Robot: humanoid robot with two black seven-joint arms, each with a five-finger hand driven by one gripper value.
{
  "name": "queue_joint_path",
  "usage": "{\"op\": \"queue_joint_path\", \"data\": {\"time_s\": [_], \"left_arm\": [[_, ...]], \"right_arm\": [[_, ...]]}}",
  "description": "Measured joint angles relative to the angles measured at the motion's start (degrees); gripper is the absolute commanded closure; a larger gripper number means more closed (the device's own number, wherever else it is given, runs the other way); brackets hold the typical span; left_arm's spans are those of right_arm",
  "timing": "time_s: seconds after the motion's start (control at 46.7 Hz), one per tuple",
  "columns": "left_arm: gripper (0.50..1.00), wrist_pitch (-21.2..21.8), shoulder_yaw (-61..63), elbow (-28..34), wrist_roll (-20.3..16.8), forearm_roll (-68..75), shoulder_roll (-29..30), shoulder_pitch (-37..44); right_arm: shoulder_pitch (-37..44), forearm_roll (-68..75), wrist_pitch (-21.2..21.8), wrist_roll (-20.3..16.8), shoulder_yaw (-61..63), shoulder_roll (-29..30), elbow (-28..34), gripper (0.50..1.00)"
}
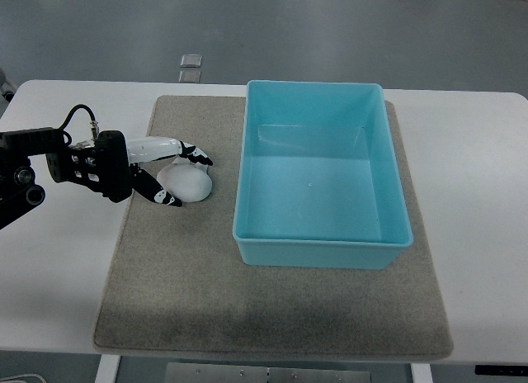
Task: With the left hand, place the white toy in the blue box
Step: 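Lift the rabbit toy with the left hand off the mat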
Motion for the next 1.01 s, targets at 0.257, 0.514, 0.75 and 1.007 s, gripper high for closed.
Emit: {"op": "queue_joint_path", "data": {"time_s": [0.257, 0.514, 0.75, 1.007], "left_arm": [[0.956, -0.05, 0.01, 0.34, 0.0, 0.35, 0.04, -0.17], [1.0, -0.02, 0.01, 1.03, 0.04, 0.74, 0.04, -0.64], [1.0, 0.18, -0.55, 1.85, 0.0, 0.48, 0.85, -2.84], [1.0, 0.41, -0.99, 1.83, -0.01, -0.22, 3.51, -7.04]], "right_arm": [[0.0, 0.0, 0.0, 0.0, 0.0, 0.0, 0.0, 0.564], [0.0, 0.0, 0.0, 0.0, 0.0, 0.0, 0.0, 0.564], [0.0, 0.0, 0.0, 0.0, 0.0, 0.0, 0.0, 0.564], [0.0, 0.0, 0.0, 0.0, 0.0, 0.0, 0.0, 0.564]]}}
